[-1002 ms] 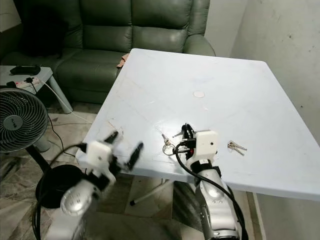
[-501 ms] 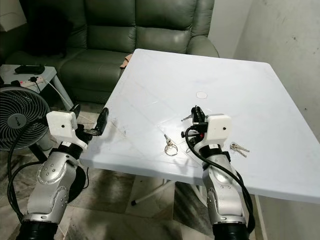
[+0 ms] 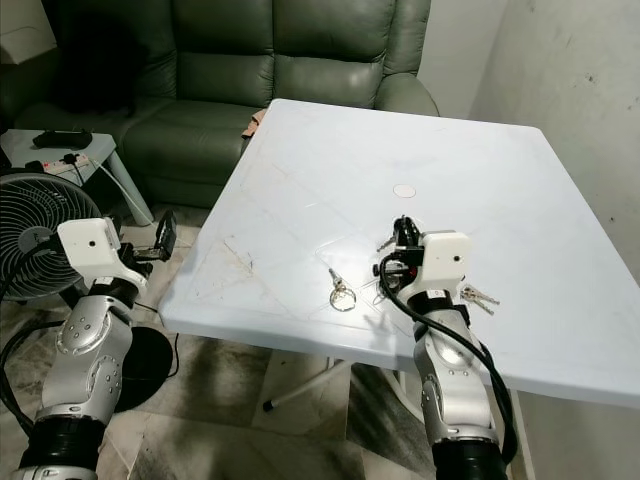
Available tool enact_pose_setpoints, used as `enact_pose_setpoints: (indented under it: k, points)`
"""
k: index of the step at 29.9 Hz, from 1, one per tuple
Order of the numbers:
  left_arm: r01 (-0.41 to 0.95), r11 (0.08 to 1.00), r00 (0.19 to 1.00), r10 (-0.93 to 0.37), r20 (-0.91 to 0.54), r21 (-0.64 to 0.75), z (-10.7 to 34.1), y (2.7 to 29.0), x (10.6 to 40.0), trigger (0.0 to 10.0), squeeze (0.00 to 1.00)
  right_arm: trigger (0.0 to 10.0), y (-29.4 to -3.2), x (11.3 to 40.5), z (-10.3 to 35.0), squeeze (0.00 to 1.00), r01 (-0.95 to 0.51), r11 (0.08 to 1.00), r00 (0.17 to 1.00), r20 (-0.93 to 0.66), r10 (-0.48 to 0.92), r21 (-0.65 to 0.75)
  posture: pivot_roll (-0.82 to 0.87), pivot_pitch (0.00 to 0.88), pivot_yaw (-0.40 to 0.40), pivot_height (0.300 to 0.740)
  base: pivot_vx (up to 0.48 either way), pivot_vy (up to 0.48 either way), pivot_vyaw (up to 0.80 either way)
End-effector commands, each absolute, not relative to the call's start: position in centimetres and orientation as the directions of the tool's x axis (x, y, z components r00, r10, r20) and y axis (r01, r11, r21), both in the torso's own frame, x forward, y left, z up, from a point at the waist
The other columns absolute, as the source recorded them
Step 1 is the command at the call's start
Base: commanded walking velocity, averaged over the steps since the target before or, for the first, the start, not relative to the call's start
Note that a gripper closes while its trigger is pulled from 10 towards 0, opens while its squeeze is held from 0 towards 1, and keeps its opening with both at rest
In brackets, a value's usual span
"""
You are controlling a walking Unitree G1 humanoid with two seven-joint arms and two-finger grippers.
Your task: Hang keys on a hook
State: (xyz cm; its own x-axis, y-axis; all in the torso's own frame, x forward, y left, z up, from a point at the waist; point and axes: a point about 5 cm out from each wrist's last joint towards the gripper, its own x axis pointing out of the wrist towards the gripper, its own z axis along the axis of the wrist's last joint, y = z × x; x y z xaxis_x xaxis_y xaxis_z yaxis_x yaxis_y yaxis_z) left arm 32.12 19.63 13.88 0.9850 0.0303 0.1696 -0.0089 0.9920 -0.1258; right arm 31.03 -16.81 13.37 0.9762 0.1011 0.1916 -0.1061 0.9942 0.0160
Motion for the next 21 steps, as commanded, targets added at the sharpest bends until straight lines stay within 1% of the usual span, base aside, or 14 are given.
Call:
enact_pose_setpoints:
  k: [1, 11, 15, 21]
  points:
    - [-0.011, 0.991, 0.983, 0.035, 0.183, -0.130, 14.23, 19.76, 32.38, 10.0, 0.00, 10.0, -17.13, 31.31, 13.52, 0.00, -0.089, 0.996, 0.979, 0.186, 0.085, 0.012, 0.04, 0.000, -0.003, 0.740, 0.000, 0.000, -0.73]
    - [-0.005, 0.995, 0.983, 0.024, 0.184, -0.102, 14.51, 20.28, 32.67, 10.0, 0.00, 10.0, -16.84, 31.61, 13.32, 0.00, -0.091, 0.996, 0.981, 0.175, 0.087, 0.017, 0.05, 0.000, 0.002, 0.740, 0.000, 0.000, -0.73]
    - [-0.007, 0.992, 0.984, 0.029, 0.178, -0.124, 14.48, 20.43, 32.69, 10.0, 0.00, 10.0, -16.65, 31.62, 13.21, 0.00, -0.093, 0.995, 0.981, 0.172, 0.089, 0.018, 0.05, 0.000, 0.003, 0.740, 0.000, 0.413, -0.73]
    - [-0.010, 0.994, 0.984, 0.029, 0.177, -0.110, 14.52, 20.39, 32.72, 10.0, 0.00, 10.0, -16.45, 31.52, 13.00, 0.00, -0.098, 0.995, 0.982, 0.166, 0.094, 0.018, 0.05, 0.000, 0.003, 0.740, 0.000, 0.000, -0.73]
